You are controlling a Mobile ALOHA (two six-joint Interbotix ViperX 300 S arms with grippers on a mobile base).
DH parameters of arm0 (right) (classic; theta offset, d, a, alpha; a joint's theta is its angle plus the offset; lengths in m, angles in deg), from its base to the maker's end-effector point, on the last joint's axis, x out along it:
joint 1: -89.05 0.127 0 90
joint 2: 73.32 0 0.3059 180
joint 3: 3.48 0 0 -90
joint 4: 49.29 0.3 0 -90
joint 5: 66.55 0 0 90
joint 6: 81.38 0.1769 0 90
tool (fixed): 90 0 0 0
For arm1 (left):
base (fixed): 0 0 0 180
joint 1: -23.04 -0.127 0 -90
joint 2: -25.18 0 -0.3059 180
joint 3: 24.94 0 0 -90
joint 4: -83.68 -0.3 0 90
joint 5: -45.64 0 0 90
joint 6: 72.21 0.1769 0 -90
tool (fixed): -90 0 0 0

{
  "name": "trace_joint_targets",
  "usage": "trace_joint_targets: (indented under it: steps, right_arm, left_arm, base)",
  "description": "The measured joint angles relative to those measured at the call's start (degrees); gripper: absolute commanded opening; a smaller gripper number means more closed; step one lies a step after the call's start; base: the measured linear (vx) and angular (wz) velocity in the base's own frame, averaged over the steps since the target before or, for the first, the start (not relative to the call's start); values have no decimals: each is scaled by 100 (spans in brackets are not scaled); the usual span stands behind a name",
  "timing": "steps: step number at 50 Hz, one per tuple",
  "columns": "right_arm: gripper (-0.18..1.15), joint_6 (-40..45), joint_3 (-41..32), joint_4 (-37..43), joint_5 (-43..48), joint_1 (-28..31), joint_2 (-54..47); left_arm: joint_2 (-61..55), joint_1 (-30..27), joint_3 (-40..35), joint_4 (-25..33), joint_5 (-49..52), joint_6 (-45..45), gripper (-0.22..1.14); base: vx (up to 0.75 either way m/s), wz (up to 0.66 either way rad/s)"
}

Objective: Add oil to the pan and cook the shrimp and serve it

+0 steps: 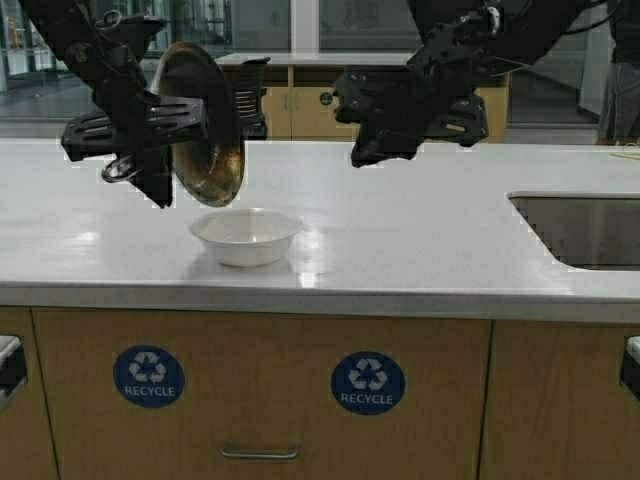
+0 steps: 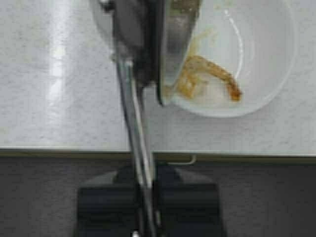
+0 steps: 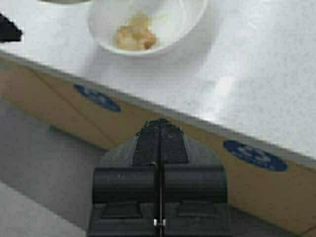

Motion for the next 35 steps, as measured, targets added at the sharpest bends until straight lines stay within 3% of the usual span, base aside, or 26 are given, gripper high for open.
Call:
trace_joint_targets:
  steps: [10,19,35]
  right_arm:
    - [6,0,0,0,0,-9,0]
    - [6,0,9,0,0,0,0]
    - [6,0,9,0,0,-9,-9]
  left_arm:
    - [0,-202,176,1081,-1230,9,4]
    - [-9,-958,870,2030,-2874,-70,4]
    - [-1020,-1969,1257,1995,-5757,-1450,4]
  base:
    - [0,0]
    - [0,0]
    - [0,0]
